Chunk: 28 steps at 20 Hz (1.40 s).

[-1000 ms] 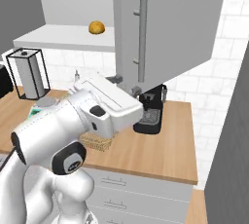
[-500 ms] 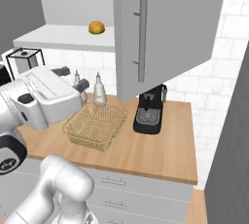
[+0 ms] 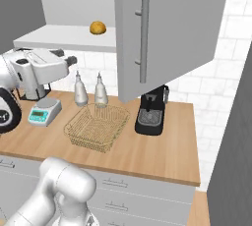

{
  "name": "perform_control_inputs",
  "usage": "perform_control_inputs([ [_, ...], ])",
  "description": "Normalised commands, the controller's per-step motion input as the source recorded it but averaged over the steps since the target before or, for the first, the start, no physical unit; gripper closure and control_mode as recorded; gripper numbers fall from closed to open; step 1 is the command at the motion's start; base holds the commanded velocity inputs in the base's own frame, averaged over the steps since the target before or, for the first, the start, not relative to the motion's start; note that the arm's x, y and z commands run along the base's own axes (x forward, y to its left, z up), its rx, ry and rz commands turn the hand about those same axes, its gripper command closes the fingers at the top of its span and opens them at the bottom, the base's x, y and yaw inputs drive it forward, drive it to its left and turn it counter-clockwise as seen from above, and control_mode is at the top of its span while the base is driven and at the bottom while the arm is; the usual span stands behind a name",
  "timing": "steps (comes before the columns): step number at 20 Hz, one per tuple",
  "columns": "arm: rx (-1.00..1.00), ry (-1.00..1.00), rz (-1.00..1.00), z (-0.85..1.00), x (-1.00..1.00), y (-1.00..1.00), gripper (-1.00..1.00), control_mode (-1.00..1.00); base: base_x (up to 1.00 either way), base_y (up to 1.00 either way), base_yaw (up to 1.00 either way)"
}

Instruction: Open the cabinet, pick up the bread from the cabinet and place it in the basket. Then move the basket to the dining counter.

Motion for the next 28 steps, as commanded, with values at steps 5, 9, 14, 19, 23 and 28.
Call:
perform_control_inputs([
  [5, 0.09, 0.04, -0.31, 0.00, 0.78, 0.00, -1.00, -1.00, 0.00, 0.00, 0.00],
  [9, 0.05, 0.00, -0.41, -0.04, 0.58, 0.00, -1.00, -1.00, 0.00, 0.00, 0.00],
  [14, 0.08, 0.00, -0.28, -0.12, 0.54, -0.21, -1.00, -1.00, 0.00, 0.00, 0.00],
  [19, 0.15, 0.00, -0.07, -0.25, 0.50, -0.92, -1.00, -1.00, 0.00, 0.00, 0.00],
  [23, 0.05, -0.06, -0.07, -0.45, 0.35, -0.77, -1.00, -1.00, 0.00, 0.00, 0.00],
  [28, 0.00, -0.11, -0.11, -0.36, 0.20, -0.62, -1.00, -1.00, 0.00, 0.00, 0.00],
])
